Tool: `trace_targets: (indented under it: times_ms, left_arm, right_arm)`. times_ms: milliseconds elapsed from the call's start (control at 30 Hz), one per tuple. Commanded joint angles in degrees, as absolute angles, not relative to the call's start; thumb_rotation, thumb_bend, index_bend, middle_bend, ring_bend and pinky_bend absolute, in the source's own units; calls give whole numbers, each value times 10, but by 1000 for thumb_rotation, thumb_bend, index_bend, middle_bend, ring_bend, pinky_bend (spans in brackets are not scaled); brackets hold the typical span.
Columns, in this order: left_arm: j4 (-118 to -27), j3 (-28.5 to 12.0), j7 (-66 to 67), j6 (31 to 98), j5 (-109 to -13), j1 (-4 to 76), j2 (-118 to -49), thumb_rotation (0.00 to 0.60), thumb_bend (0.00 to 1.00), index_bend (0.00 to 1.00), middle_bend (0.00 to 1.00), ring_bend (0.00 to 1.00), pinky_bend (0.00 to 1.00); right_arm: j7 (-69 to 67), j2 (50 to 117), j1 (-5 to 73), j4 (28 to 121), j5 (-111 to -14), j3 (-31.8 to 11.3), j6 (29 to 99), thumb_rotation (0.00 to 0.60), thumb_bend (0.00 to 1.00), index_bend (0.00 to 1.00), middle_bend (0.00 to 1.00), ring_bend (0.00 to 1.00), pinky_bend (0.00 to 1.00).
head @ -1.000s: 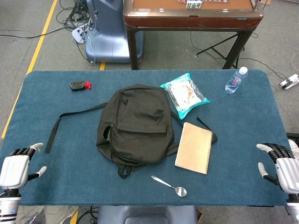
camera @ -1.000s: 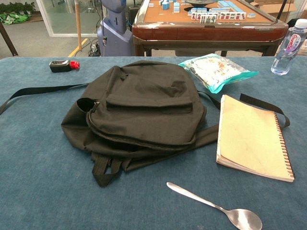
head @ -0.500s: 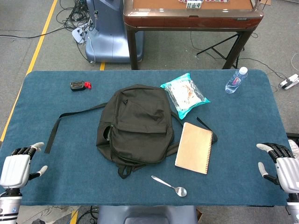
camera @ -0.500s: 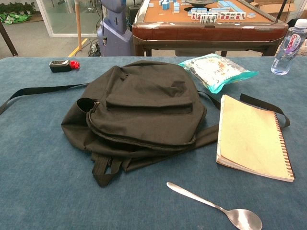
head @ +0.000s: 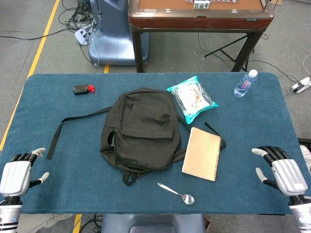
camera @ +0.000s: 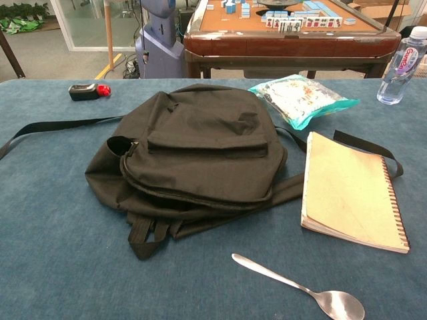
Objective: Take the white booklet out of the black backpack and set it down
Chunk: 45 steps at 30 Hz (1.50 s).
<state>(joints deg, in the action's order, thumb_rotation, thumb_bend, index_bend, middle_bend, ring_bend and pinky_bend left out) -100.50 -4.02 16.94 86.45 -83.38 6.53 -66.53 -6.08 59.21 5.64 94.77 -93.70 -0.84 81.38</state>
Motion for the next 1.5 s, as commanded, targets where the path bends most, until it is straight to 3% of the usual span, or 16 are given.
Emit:
trace_targets:
  times_ms: [33, 233, 500, 767, 1067, 1500]
  left_arm:
    - [-1007, -39, 169, 866, -838, 65, -664, 600, 138, 338, 397, 384, 318]
    - [-1013, -37, 169, 869, -846, 64, -660, 600, 138, 338, 397, 384, 318]
    - [-1023, -37, 173, 874, -857, 64, -653, 600, 138, 338, 397, 384, 318]
    - [-1028, -38, 176, 876, -858, 64, -650, 600, 139, 338, 397, 384, 318]
    - [-1028, -39, 177, 876, -857, 63, -648, 600, 138, 338, 397, 384, 318]
    - [-1021, -39, 174, 872, -854, 63, -650, 600, 138, 338, 397, 384, 318]
  right_arm:
    - [-45, 587, 92, 964, -965, -10, 778, 600, 305, 256, 237, 171, 159]
    - [-27, 599, 168, 999, -987, -19, 686, 600, 221, 256, 240, 171, 159]
    - [-36, 642, 284, 1039, -948, -51, 538, 600, 118, 249, 239, 171, 159]
    - [24, 731, 382, 1011, -840, -99, 425, 600, 66, 115, 194, 163, 159]
    - [94, 815, 465, 951, -714, -116, 354, 600, 51, 93, 167, 149, 159]
    - [167, 886, 536, 894, -602, -98, 347, 600, 40, 93, 167, 145, 159]
